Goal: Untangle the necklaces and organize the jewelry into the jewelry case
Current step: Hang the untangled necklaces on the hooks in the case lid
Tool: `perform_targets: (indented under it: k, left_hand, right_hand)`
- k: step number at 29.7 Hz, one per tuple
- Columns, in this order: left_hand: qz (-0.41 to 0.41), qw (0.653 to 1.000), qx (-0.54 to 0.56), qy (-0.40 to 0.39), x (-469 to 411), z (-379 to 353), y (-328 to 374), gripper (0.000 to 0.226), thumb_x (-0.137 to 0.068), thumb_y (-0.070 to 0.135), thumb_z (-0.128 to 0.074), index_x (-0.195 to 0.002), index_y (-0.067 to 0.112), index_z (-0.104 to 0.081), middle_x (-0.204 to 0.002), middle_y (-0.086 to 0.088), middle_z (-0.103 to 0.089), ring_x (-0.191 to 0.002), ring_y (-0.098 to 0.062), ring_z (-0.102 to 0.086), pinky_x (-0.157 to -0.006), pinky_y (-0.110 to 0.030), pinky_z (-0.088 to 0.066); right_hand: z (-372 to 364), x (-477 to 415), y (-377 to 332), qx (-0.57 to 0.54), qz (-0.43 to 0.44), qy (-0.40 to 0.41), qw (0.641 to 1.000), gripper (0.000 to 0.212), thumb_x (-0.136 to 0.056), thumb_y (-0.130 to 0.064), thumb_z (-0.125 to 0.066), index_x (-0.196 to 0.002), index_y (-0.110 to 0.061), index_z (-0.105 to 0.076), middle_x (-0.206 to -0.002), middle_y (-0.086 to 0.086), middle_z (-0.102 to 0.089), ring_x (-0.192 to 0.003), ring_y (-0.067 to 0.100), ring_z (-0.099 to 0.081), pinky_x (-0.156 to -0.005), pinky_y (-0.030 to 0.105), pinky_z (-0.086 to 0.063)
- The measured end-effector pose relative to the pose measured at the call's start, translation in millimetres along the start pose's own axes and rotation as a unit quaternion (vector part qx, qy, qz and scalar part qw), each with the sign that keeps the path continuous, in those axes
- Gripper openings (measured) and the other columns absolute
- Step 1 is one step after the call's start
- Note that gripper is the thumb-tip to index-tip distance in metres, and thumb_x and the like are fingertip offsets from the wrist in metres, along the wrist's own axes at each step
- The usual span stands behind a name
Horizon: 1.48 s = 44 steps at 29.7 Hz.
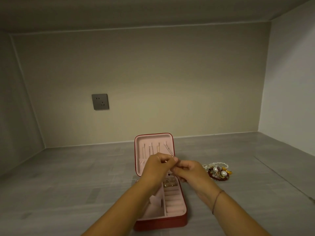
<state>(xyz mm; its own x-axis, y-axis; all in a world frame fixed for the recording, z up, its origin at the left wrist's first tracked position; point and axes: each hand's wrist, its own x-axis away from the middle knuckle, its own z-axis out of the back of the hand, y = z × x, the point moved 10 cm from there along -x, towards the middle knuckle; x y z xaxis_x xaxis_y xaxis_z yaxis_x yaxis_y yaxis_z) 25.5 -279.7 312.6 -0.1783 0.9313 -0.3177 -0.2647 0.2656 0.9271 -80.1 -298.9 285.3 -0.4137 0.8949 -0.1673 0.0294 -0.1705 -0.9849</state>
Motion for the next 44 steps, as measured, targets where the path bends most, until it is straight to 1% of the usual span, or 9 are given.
perform_targets:
  k: [4,7,10,13,22,25,27,38,44]
  left_hand:
    - [-0.036,0.994,-0.073,0.071,-13,24,-1,0.014,-0.093,0.018,-0.058,-0.092,0.020,-0.072,-0.093,0.005,-0.069,-0.085,-0.003,-0.061,-0.072,-0.011,-0.045]
    - [-0.093,0.914,-0.370,0.139,-27,41,-12,0.024,-0.089,0.011,-0.060,-0.110,0.019,-0.068,-0.108,0.003,-0.062,-0.099,-0.018,-0.056,-0.083,-0.028,-0.044]
    - [-0.152,0.824,-0.531,0.127,-38,30,-25,0.029,-0.058,0.005,-0.081,-0.082,0.020,-0.072,-0.085,0.002,-0.065,-0.080,-0.025,-0.062,-0.065,-0.037,-0.048]
    - [-0.173,0.797,-0.565,0.122,-38,18,-25,0.030,-0.050,0.014,-0.088,-0.073,0.019,-0.070,-0.075,0.002,-0.067,-0.072,-0.023,-0.063,-0.060,-0.035,-0.052]
    - [-0.150,0.828,-0.528,0.112,-46,20,-42,0.040,-0.040,0.022,-0.095,-0.071,0.026,-0.068,-0.077,0.005,-0.063,-0.073,-0.018,-0.063,-0.062,-0.031,-0.053]
    - [-0.147,0.865,-0.470,0.097,-43,25,-45,0.021,-0.078,0.016,-0.072,-0.096,0.023,-0.063,-0.102,0.005,-0.060,-0.100,-0.016,-0.053,-0.087,-0.027,-0.039]
    - [-0.151,0.881,-0.439,0.095,-43,27,-49,0.017,-0.092,0.017,-0.052,-0.106,0.025,-0.058,-0.113,0.009,-0.053,-0.109,-0.011,-0.042,-0.087,-0.020,-0.026]
    - [-0.117,0.903,-0.393,0.132,-47,39,-53,0.008,-0.090,0.020,-0.056,-0.095,0.024,-0.061,-0.102,0.011,-0.056,-0.099,-0.010,-0.043,-0.081,-0.021,-0.025]
    - [-0.173,0.907,-0.353,0.154,-50,27,-24,0.011,-0.085,0.028,-0.067,-0.091,0.022,-0.059,-0.093,0.009,-0.056,-0.089,-0.012,-0.045,-0.076,-0.028,-0.032]
  right_hand:
    - [11,-20,-3,0.003,0.010,0.062,0.998,0.010,-0.086,-0.008,-0.064,-0.080,-0.009,-0.072,-0.060,0.000,-0.065,-0.052,0.005,-0.055,-0.051,0.016,-0.045]
    - [17,-41,-16,0.008,0.031,0.082,0.996,0.009,-0.086,-0.008,-0.064,-0.082,-0.005,-0.071,-0.065,0.003,-0.068,-0.055,0.007,-0.058,-0.051,0.016,-0.046]
    - [15,-64,-30,0.025,0.048,0.079,0.995,0.011,-0.087,-0.002,-0.061,-0.082,-0.005,-0.069,-0.067,0.006,-0.067,-0.053,0.008,-0.059,-0.051,0.016,-0.047]
    - [14,-83,-33,0.049,0.056,0.079,0.994,0.010,-0.088,-0.001,-0.059,-0.086,-0.004,-0.069,-0.070,0.008,-0.067,-0.057,0.013,-0.060,-0.054,0.018,-0.049]
    - [7,-110,-28,0.072,0.074,0.079,0.991,0.009,-0.088,-0.002,-0.060,-0.093,0.001,-0.068,-0.072,0.010,-0.068,-0.060,0.013,-0.063,-0.055,0.017,-0.051]
    - [8,-114,-28,0.064,0.083,0.087,0.991,0.009,-0.087,0.000,-0.060,-0.093,0.000,-0.067,-0.074,0.011,-0.068,-0.061,0.015,-0.063,-0.057,0.019,-0.053]
    - [10,-114,-26,0.080,0.087,0.097,0.988,0.009,-0.087,-0.001,-0.061,-0.093,-0.001,-0.068,-0.074,0.011,-0.069,-0.060,0.015,-0.063,-0.057,0.019,-0.053]
    - [15,-102,-18,0.114,0.086,0.095,0.985,0.012,-0.083,-0.001,-0.064,-0.086,-0.011,-0.070,-0.075,0.009,-0.070,-0.061,0.014,-0.064,-0.056,0.017,-0.050]
    - [39,-68,-2,0.102,0.067,0.106,0.987,0.009,-0.079,-0.007,-0.072,-0.082,-0.015,-0.070,-0.071,0.002,-0.068,-0.061,0.010,-0.061,-0.056,0.013,-0.048]
